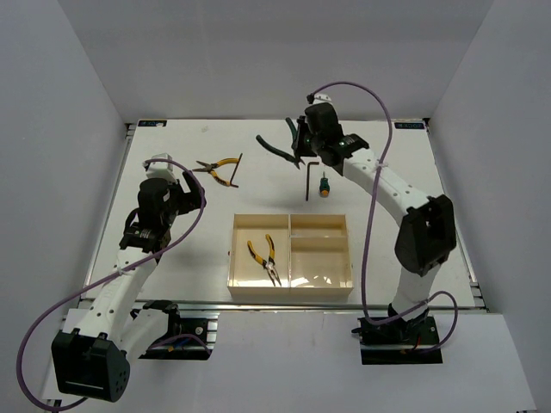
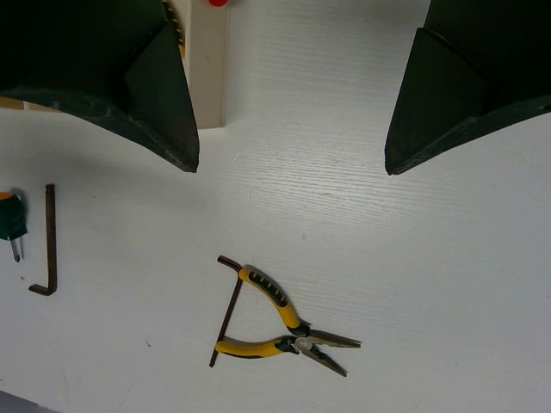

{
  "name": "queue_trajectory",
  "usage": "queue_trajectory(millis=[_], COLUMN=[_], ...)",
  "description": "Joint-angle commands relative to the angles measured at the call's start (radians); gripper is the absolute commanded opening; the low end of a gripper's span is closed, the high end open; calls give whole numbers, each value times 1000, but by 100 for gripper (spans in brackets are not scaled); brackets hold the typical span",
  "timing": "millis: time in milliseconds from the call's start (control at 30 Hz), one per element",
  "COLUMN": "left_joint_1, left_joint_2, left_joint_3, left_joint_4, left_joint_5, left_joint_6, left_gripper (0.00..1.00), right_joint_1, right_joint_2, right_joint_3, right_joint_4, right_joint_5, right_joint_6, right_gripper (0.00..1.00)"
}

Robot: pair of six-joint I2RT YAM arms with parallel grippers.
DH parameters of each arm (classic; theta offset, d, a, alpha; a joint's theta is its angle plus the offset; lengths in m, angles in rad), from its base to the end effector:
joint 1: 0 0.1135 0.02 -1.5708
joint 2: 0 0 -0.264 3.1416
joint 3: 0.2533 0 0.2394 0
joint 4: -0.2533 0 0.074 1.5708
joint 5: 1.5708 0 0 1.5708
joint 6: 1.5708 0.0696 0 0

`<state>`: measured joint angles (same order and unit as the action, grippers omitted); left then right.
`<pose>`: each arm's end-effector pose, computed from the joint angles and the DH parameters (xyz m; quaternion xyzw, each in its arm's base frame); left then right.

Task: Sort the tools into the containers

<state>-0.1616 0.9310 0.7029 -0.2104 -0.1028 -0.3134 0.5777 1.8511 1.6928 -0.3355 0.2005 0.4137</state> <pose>0.2295 -0.0302 0.2705 -0.0914 0.8383 -0.0839 0.5308 0.3901 0.2377 0.3225 -0.0188 0.8555 0.1671 0.4897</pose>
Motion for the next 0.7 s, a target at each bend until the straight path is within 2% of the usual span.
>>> queue_trajectory(millis=[0,200,433,667], left_joint_1=[-6,-6,-6,-6], left_joint_2=[-8,-9,-8,-8], left_joint_3=[43,43,44,43], left_joint_4=[-9,-11,-11,-14], left_joint_5=[-26,-37,-38,-43], left_joint_6=[-7,-13,-13,-16], left_gripper=[98,98,98,98], right_joint_1=[34,120,253,335], right_joint_2=[-96,-237,-268,-317], right_joint_3=[-115,-287,-419,-590], right_joint_4=[76,115,133,213], right_joint_5=[-49,-46,-24,16], right_joint_6=[102,195,260,352], right_gripper=[0,0,0,0])
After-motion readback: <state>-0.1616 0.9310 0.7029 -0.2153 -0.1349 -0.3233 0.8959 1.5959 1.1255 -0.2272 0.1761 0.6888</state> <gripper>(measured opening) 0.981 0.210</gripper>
